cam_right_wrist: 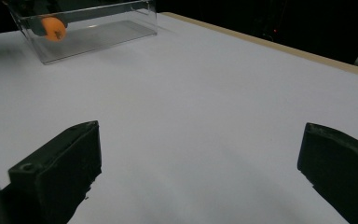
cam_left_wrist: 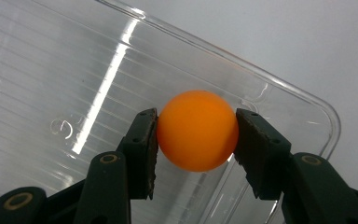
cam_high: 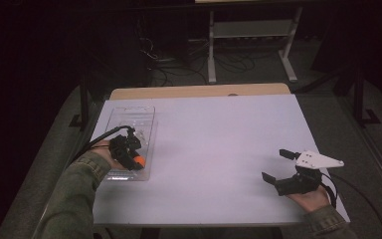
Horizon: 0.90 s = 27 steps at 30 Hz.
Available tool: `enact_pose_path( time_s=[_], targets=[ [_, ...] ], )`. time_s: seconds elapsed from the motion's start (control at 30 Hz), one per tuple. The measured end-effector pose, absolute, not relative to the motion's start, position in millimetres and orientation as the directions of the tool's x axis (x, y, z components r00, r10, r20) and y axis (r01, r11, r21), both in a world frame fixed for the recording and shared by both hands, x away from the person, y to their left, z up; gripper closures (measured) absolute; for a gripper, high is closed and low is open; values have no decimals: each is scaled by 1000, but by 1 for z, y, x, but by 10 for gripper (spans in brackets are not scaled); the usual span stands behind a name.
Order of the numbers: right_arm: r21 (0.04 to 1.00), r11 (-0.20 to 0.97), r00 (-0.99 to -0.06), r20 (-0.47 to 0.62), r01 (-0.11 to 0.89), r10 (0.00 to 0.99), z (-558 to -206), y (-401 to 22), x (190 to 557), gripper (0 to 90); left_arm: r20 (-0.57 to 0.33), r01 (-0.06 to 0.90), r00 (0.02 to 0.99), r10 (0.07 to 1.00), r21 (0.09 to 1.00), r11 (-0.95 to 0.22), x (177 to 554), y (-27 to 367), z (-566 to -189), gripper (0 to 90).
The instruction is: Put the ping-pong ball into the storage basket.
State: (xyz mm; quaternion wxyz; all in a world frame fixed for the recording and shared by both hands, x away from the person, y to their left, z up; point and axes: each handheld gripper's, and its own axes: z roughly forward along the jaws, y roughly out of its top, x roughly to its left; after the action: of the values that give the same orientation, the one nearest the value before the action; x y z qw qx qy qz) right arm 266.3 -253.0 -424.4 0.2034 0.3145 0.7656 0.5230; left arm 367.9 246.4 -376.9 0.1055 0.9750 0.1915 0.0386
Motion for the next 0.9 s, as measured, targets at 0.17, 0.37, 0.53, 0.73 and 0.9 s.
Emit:
enact_pose_path(
  time_s=[0.17,0.37,0.53,0.73,0.9],
  targets=[
    [929,256,-719,16,268,694,-424,-253,266,0,42,363,924,381,218,-906,368,245,-378,510],
    [929,257,-720,16,268,694,-424,-253,266,0,43,359,926,376,214,-908,368,244,-379,506],
    [928,257,-720,16,269,694,-424,-253,266,0,39,388,914,403,206,-899,369,244,-379,502],
    [929,255,-719,16,268,695,-424,-253,266,0,40,398,909,415,217,-891,369,246,-378,465],
    [928,258,-719,16,269,695,-424,-253,266,0,47,414,899,435,233,-880,368,248,-375,418]
  ],
)
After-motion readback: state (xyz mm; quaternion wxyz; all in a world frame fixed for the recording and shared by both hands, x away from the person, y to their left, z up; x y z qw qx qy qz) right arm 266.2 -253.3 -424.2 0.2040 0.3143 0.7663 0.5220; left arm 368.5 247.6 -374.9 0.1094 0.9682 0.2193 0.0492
